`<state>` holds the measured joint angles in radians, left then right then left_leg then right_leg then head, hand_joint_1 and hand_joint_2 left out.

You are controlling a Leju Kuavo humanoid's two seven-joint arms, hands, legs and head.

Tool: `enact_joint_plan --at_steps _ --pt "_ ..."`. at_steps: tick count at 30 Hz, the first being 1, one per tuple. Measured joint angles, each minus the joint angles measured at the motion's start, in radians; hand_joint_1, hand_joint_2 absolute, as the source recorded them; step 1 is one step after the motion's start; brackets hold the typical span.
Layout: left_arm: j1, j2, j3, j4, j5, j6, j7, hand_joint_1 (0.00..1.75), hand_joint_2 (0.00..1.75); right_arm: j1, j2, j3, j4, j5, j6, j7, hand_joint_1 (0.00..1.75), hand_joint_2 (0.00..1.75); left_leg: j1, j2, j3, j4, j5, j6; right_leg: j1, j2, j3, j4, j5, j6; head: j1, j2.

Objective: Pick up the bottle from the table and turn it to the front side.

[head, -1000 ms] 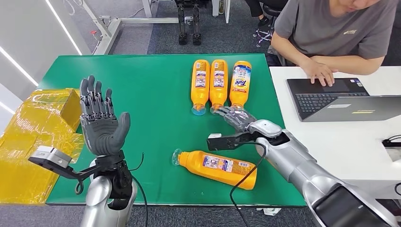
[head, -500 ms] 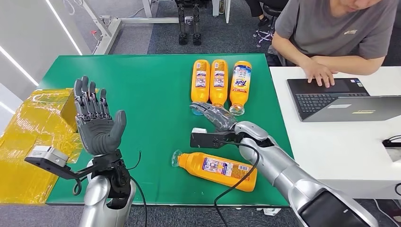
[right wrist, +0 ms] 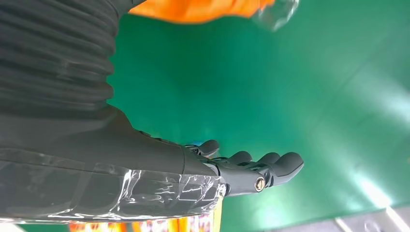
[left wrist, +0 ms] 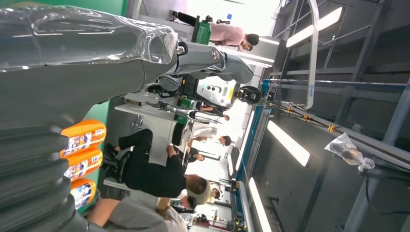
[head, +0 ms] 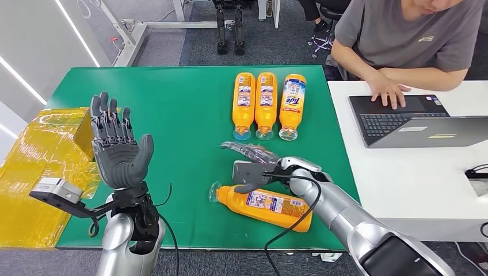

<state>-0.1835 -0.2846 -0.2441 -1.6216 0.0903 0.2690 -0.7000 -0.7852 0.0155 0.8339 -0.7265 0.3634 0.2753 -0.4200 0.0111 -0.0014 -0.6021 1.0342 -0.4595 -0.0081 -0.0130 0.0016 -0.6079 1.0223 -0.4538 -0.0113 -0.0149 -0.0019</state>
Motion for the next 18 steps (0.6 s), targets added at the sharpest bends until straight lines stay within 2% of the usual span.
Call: enact_joint_plan --at_steps 8,18 --pt "-0.024 -0.001 0.0 0.005 0.01 -0.004 0.0 0.0 1.75 -0.008 -0.015 0.01 0.015 0.009 0.104 -0.004 0.0 1.75 0.0 0.0 0.0 0.0 0.0 0.0 0.0 0.0 0.0 0.0 0.0 0.0 0.0 0.0" --pt "-0.036 0.0 0.0 0.024 0.022 -0.005 0.0 0.0 1.75 -0.046 -0.043 0.086 0.033 0.017 0.189 0.013 0.0 1.75 0.0 0.0 0.0 0.0 0.0 0.0 0.0 0.0 0.0 0.0 0.0 0.0 0.0 0.0"
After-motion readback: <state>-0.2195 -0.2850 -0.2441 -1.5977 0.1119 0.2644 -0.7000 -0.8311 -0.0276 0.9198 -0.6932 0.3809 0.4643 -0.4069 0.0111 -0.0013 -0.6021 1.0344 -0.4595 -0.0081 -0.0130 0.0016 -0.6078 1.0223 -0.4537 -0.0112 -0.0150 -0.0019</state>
